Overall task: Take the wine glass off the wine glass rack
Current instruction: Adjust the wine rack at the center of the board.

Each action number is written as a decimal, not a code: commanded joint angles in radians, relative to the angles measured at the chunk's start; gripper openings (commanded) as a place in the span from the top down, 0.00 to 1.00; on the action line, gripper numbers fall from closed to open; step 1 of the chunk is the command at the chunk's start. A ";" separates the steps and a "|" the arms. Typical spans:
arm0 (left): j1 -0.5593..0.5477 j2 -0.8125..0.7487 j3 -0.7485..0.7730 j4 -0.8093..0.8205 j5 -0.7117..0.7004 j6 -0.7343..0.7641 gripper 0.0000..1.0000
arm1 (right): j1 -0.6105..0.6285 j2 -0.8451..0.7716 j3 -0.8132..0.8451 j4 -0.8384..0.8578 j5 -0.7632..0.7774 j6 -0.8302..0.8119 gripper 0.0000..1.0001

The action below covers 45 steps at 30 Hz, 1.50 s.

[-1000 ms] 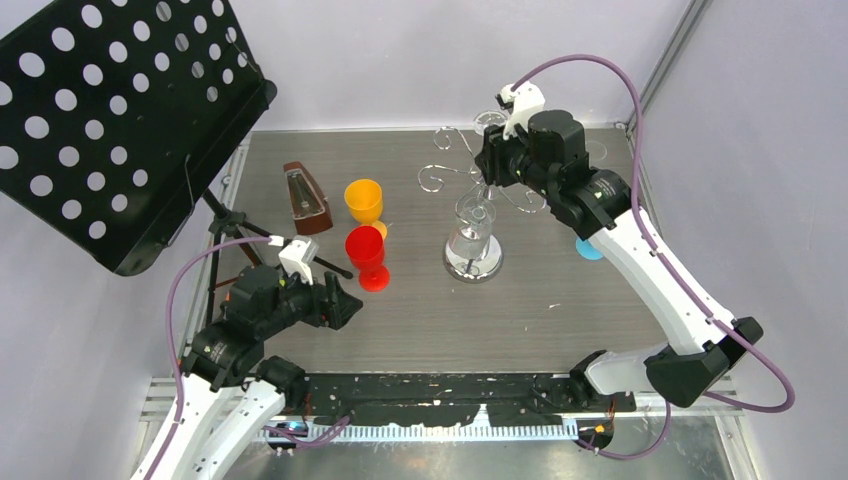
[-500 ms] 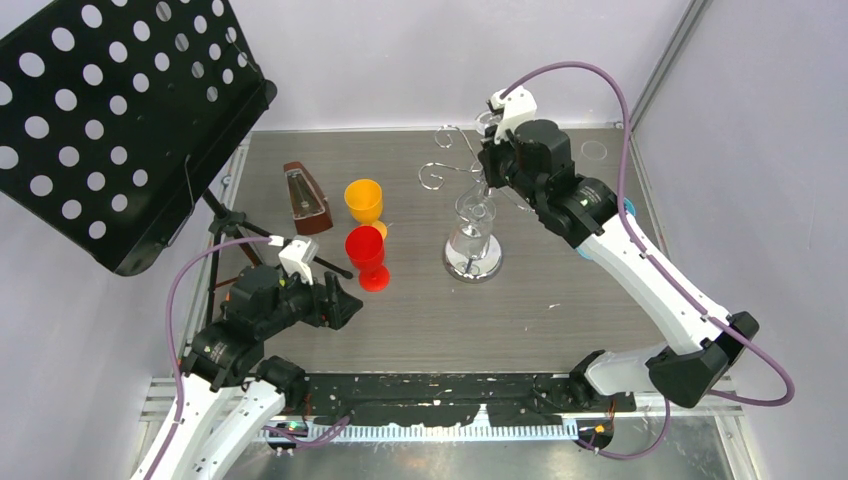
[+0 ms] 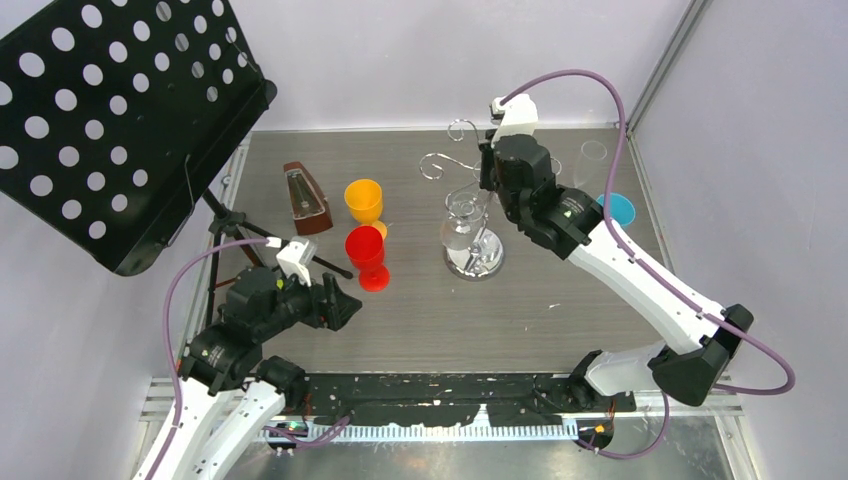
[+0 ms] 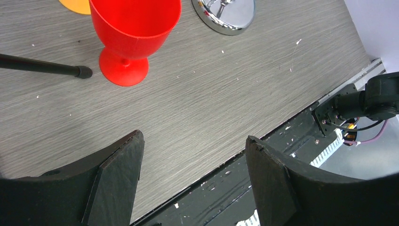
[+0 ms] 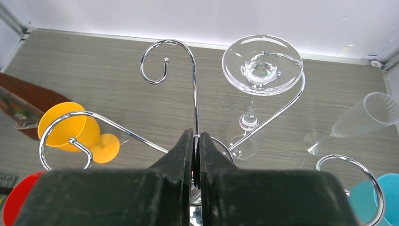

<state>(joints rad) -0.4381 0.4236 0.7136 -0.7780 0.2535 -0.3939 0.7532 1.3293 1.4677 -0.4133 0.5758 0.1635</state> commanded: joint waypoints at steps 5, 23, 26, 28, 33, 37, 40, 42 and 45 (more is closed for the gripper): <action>0.004 -0.013 -0.002 0.037 0.015 -0.007 0.22 | 0.080 0.073 0.069 0.031 0.279 0.180 0.94; -0.020 -0.037 0.000 0.026 -0.010 -0.005 0.22 | 0.107 0.298 0.336 -0.176 0.537 0.463 0.94; -0.028 -0.035 0.001 0.025 -0.014 -0.005 0.22 | 0.115 0.310 0.338 -0.184 0.570 0.508 0.94; -0.035 -0.032 0.000 0.023 -0.016 -0.005 0.22 | 0.127 0.325 0.345 -0.180 0.602 0.512 0.94; -0.048 -0.032 0.000 0.022 -0.023 -0.005 0.22 | 0.141 0.387 0.408 -0.208 0.656 0.509 0.94; -0.051 -0.032 0.000 0.020 -0.026 -0.006 0.23 | 0.148 0.419 0.443 -0.220 0.673 0.499 0.95; -0.053 -0.030 0.000 0.020 -0.028 -0.006 0.23 | 0.148 0.427 0.447 -0.218 0.677 0.497 0.94; -0.053 -0.029 0.000 0.020 -0.028 -0.006 0.22 | 0.149 0.426 0.444 -0.213 0.680 0.492 0.89; -0.054 -0.028 0.000 0.020 -0.027 -0.006 0.22 | 0.155 0.424 0.435 -0.208 0.684 0.487 0.86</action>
<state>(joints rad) -0.4854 0.3954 0.7136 -0.7799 0.2352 -0.3939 0.9035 1.7336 1.8874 -0.7017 1.2556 0.5575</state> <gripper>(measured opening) 0.776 0.138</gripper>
